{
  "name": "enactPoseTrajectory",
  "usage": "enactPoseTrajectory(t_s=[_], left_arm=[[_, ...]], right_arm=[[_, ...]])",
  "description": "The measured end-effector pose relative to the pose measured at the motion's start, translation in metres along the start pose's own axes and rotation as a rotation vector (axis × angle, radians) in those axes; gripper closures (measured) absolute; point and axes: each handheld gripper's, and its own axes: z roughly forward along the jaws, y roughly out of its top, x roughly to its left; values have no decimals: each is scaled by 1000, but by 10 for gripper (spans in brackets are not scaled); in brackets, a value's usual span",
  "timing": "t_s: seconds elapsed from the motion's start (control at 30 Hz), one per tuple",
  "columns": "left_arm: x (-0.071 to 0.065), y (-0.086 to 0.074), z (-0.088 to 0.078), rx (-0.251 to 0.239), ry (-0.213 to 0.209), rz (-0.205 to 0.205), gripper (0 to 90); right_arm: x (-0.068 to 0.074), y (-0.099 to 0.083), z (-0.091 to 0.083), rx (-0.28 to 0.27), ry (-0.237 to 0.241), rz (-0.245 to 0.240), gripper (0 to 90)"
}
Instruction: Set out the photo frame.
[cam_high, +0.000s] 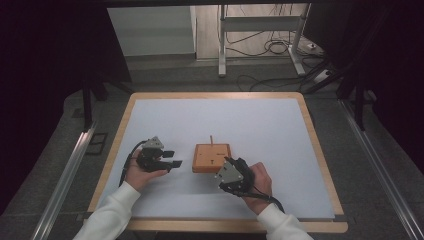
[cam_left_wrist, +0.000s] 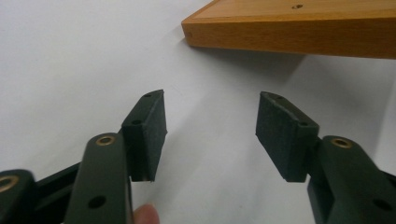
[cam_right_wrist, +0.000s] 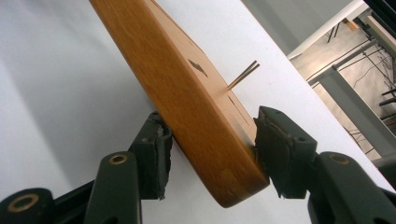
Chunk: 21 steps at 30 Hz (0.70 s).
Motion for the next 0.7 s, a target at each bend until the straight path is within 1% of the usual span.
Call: enactPoseTrajectory(t_s=[0.13,0.23,0.37,0.67,0.7], left_arm=[[1,-2,-1,6,12,-6,384],[1,-2,-2,1,11,-9,379],[1,-2,-1,7,9,-10,370],[1,-2,0,14,4,-8,366],[1,-2,0,14,4,-9,366]], right_arm=[[-3,4,1,8,6,-7,484],[-7,7,1,16,17,-9,492],[-13,11,2,22,29,-16,507],[-22,22,5,38,57,-49,556],[-23,23,5,43,54,-56,567]])
